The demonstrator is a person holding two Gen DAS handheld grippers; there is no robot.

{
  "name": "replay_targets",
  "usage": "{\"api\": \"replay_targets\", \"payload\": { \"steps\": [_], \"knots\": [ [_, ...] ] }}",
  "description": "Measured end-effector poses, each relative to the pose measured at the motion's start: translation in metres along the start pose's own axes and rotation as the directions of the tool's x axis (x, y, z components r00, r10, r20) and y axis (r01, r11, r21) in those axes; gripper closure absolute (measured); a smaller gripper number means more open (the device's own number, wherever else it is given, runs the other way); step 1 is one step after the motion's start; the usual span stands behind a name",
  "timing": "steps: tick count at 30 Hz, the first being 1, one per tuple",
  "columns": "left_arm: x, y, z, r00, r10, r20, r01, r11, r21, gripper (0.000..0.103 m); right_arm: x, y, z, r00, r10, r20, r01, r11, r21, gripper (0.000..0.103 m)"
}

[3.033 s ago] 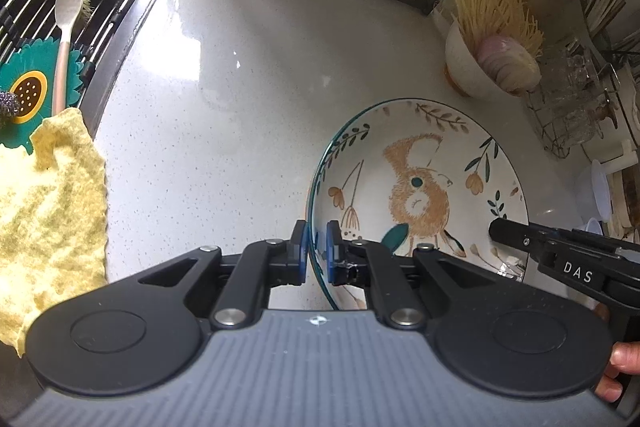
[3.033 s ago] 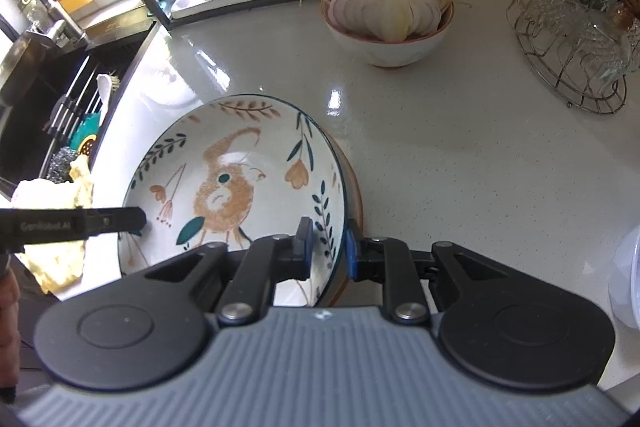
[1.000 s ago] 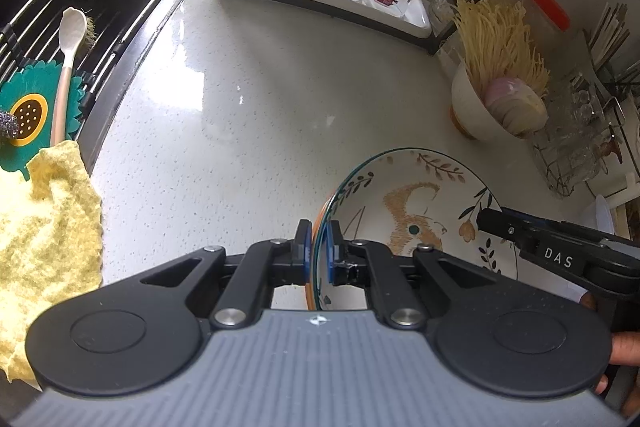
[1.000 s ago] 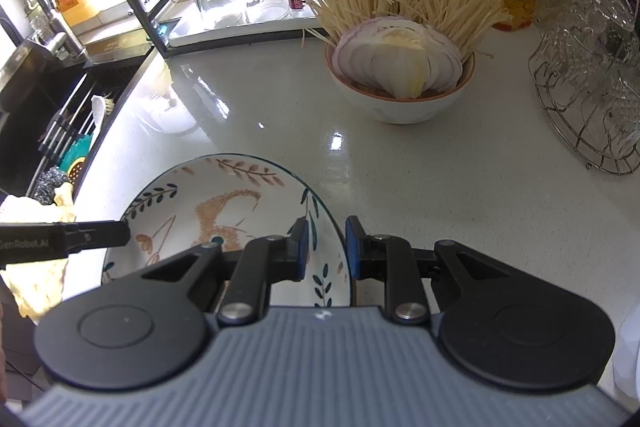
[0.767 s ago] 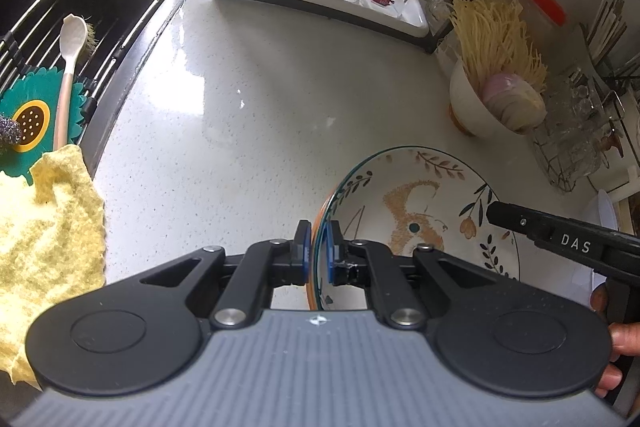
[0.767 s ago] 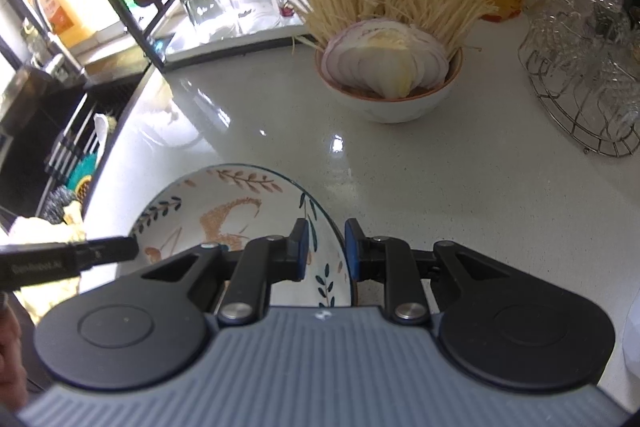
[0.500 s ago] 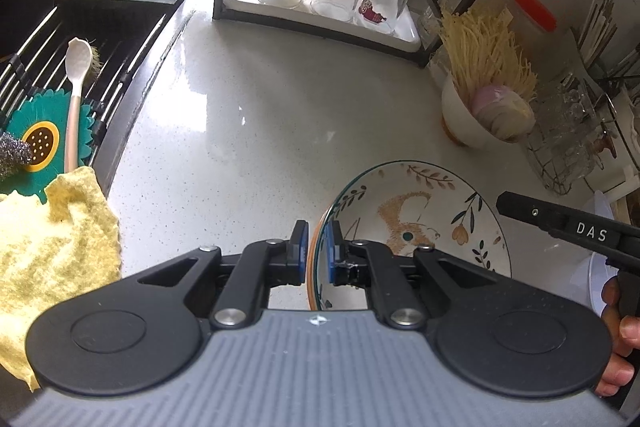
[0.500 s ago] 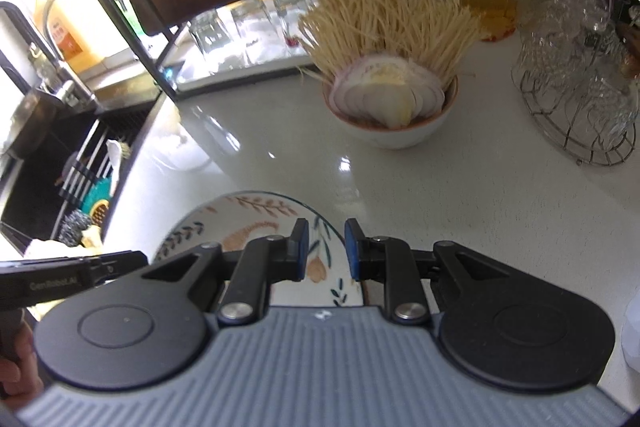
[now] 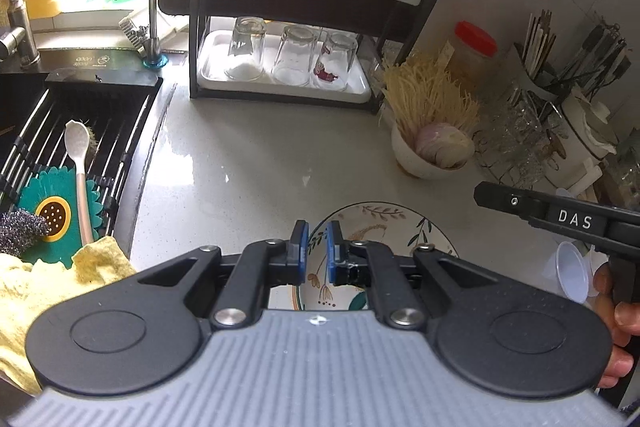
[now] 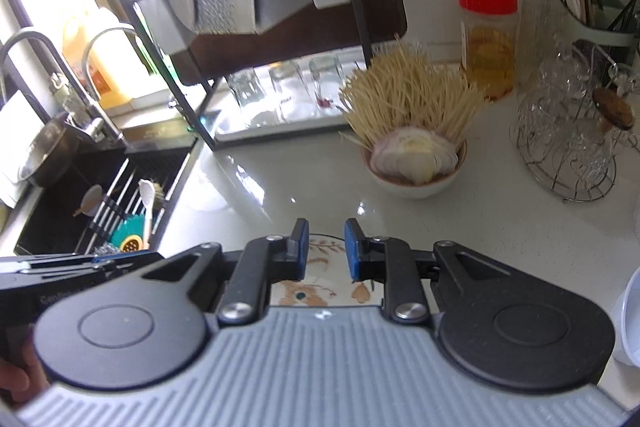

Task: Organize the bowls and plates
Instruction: 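Carry the held floral plate with the left gripper across the counter, then lower the floral plate onto the counter and open the left gripper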

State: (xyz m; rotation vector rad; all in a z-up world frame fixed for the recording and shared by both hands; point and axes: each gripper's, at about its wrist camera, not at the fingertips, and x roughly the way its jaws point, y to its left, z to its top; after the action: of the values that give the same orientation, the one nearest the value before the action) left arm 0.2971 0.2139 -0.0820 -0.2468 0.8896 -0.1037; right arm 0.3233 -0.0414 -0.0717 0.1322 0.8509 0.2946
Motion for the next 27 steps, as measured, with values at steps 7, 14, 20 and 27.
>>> {"api": "replay_targets", "payload": {
  "steps": [7, 14, 20, 27],
  "knots": [
    [-0.03, 0.014, 0.011, 0.999, -0.024, 0.046, 0.024, 1.0, -0.003, 0.094, -0.022, 0.015, -0.004, 0.999, -0.031, 0.041, 0.029, 0.998, 0.061, 0.08],
    [-0.041, 0.018, 0.018, 0.996, -0.077, 0.049, 0.076, 0.997, 0.008, 0.094, -0.033, 0.024, -0.019, 0.994, -0.084, 0.074, 0.077, 0.993, 0.09, 0.08],
    [-0.037, -0.003, 0.016, 0.992, -0.122, 0.035, 0.121, 0.991, 0.049, 0.094, -0.047, 0.022, -0.021, 0.991, -0.102, 0.091, 0.095, 0.993, 0.076, 0.08],
    [-0.019, -0.041, 0.017, 0.99, -0.136, 0.03, 0.134, 0.989, 0.064, 0.094, -0.054, -0.01, -0.019, 0.988, -0.118, 0.101, 0.108, 0.989, 0.098, 0.08]
  ]
}}
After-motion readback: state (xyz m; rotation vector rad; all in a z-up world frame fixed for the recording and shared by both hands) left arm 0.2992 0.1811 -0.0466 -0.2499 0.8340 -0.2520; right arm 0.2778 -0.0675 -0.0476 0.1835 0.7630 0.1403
